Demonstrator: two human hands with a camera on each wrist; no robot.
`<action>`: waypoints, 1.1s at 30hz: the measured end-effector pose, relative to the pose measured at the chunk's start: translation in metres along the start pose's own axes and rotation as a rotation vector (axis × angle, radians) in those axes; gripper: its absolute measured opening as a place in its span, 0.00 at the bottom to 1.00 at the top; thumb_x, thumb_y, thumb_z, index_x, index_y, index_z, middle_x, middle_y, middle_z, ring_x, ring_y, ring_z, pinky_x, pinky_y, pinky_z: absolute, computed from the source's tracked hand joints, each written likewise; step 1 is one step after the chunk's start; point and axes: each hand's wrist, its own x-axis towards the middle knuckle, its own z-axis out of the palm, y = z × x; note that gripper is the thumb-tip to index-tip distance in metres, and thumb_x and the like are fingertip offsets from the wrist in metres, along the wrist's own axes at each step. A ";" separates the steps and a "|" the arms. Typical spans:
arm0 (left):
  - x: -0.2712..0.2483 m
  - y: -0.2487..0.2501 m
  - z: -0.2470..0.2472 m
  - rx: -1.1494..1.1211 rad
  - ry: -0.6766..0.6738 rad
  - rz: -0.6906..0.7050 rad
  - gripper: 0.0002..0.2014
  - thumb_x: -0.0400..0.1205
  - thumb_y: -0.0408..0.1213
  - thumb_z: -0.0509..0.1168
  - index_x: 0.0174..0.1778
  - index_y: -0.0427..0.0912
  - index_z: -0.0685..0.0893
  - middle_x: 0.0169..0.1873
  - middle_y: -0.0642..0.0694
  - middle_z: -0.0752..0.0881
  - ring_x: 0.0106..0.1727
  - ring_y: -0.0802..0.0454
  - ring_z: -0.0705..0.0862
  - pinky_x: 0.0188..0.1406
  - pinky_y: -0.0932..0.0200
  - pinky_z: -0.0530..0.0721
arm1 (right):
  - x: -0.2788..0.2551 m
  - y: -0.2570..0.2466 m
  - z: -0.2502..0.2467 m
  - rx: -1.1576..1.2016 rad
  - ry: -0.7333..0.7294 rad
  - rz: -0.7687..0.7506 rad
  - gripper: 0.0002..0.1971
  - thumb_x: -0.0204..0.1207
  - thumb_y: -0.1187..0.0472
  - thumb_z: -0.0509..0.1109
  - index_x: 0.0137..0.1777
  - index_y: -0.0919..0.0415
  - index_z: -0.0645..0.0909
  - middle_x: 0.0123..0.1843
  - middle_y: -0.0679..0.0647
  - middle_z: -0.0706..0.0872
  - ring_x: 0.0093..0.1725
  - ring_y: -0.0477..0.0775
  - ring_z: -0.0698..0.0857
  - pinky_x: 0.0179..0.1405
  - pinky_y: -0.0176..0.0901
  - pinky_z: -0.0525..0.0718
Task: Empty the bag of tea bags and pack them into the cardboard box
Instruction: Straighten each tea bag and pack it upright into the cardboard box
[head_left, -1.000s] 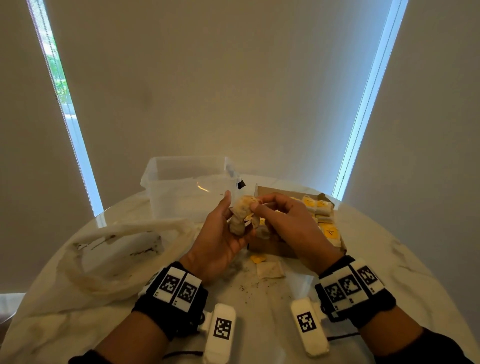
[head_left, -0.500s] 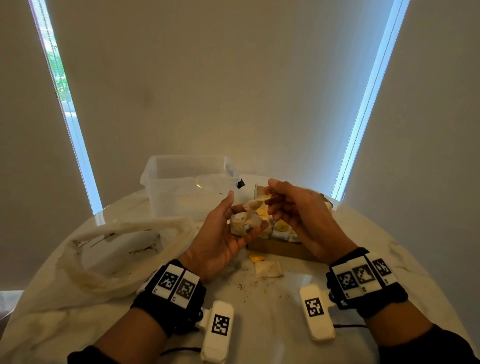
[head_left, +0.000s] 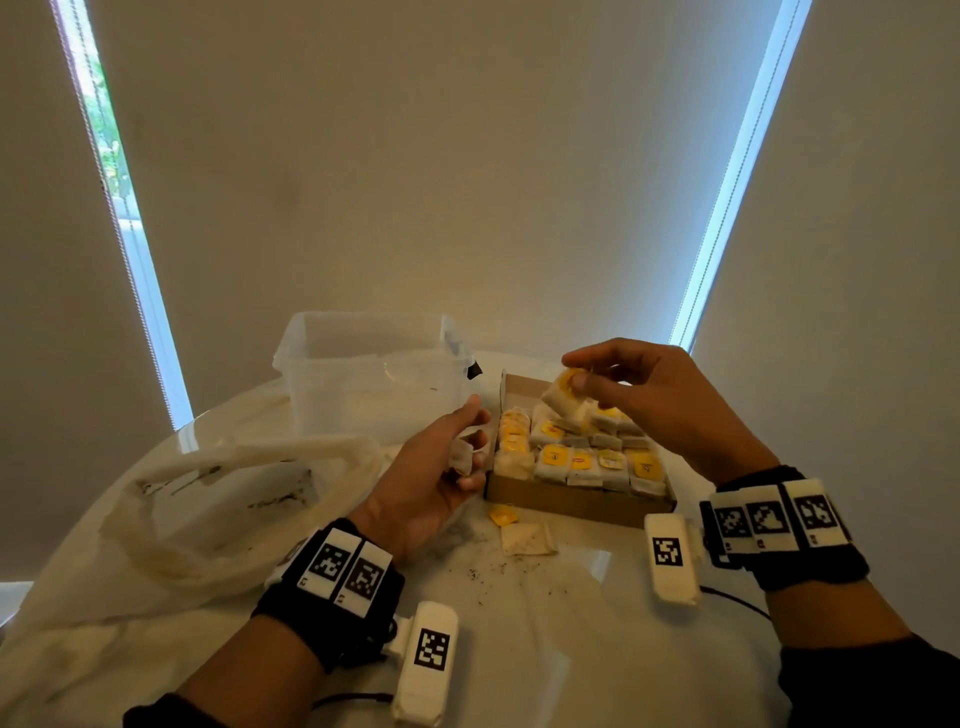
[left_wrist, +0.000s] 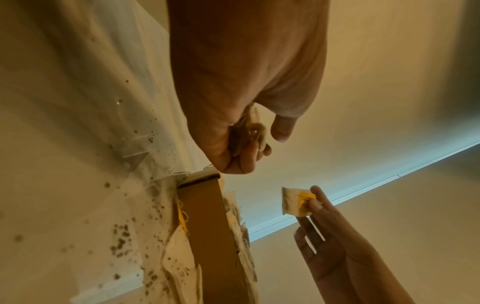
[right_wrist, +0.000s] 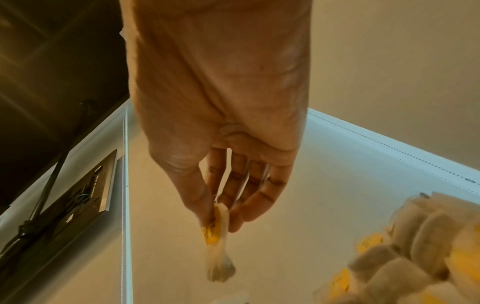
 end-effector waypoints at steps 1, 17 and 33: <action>0.001 -0.001 0.000 0.001 0.001 0.004 0.13 0.90 0.48 0.69 0.60 0.41 0.82 0.37 0.48 0.79 0.33 0.56 0.76 0.23 0.64 0.70 | 0.003 0.004 -0.003 -0.013 0.030 -0.003 0.11 0.81 0.56 0.81 0.62 0.44 0.93 0.54 0.41 0.95 0.55 0.41 0.92 0.59 0.40 0.90; 0.008 -0.004 -0.009 0.021 0.022 0.024 0.16 0.89 0.48 0.71 0.62 0.39 0.84 0.37 0.48 0.80 0.30 0.56 0.74 0.21 0.63 0.69 | 0.065 0.038 0.019 -0.302 -0.203 0.044 0.08 0.84 0.57 0.78 0.60 0.45 0.89 0.55 0.43 0.92 0.55 0.42 0.91 0.59 0.40 0.87; 0.012 -0.007 -0.015 0.028 0.031 0.020 0.16 0.88 0.49 0.71 0.61 0.39 0.86 0.39 0.48 0.80 0.31 0.57 0.74 0.24 0.63 0.68 | 0.090 0.056 0.013 -0.561 -0.151 0.057 0.10 0.86 0.55 0.76 0.66 0.52 0.88 0.60 0.45 0.88 0.52 0.41 0.84 0.50 0.32 0.78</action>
